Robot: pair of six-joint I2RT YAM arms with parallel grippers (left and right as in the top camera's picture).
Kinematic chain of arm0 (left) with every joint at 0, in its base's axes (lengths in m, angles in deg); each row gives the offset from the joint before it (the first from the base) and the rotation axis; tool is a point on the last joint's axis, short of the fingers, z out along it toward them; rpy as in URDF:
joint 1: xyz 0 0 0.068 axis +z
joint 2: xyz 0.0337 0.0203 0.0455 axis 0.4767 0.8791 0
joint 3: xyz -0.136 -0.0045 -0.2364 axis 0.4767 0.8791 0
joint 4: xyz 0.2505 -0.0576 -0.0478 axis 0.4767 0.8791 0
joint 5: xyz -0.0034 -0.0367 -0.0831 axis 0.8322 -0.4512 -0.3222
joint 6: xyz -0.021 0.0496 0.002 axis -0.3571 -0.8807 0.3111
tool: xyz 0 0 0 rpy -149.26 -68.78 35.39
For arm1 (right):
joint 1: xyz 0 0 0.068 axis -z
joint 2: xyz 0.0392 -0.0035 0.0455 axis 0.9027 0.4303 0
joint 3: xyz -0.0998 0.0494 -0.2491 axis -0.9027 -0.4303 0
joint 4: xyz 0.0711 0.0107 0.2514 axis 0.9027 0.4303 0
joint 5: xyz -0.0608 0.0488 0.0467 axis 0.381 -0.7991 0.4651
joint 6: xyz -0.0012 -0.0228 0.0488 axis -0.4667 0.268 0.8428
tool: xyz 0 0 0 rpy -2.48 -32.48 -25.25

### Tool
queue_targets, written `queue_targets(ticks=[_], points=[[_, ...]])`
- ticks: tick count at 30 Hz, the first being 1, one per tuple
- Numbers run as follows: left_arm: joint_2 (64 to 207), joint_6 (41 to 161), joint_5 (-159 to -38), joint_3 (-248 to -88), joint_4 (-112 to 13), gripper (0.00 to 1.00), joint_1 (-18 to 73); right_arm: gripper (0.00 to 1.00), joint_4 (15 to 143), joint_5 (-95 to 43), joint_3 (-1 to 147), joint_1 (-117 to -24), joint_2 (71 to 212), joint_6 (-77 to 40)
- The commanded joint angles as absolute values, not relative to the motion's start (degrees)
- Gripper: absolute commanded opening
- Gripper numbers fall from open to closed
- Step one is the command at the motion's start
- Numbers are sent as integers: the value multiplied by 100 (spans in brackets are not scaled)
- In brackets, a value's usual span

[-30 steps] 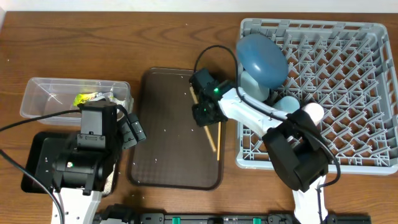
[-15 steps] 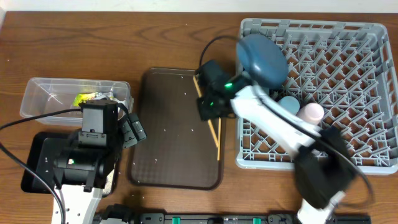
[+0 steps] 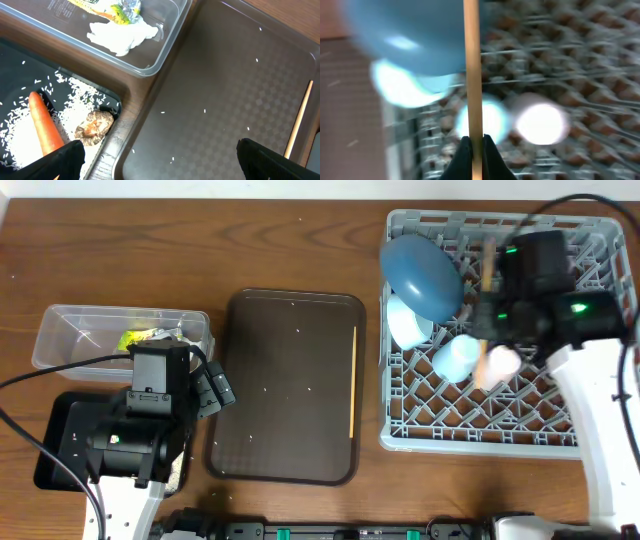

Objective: Sort waste into correct bins and load items into the dishwasher rack
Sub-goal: 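Carry the chopstick to the rack and drop it in the right side, then move the right gripper back and grasp the second chopstick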

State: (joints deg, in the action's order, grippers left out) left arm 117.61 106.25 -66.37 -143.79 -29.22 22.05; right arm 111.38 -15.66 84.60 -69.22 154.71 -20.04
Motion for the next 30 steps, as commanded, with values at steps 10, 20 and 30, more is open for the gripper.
queue_targets(ticks=[10, 20, 30], points=[[11783, 10616, -6648, -14432, -2929, 98, 2234, 1, 10858, -637, 8369, -5665, 16431, -3014], [11783, 10614, -6648, -14432, -2929, 98, 2236, 1, 10674, 539, 8369, -5663, 17025, -3281], [11783, 10616, -6648, -14432, -2929, 98, 2236, 24, 10661, 781, 8369, -5674, 17458, -3510]])
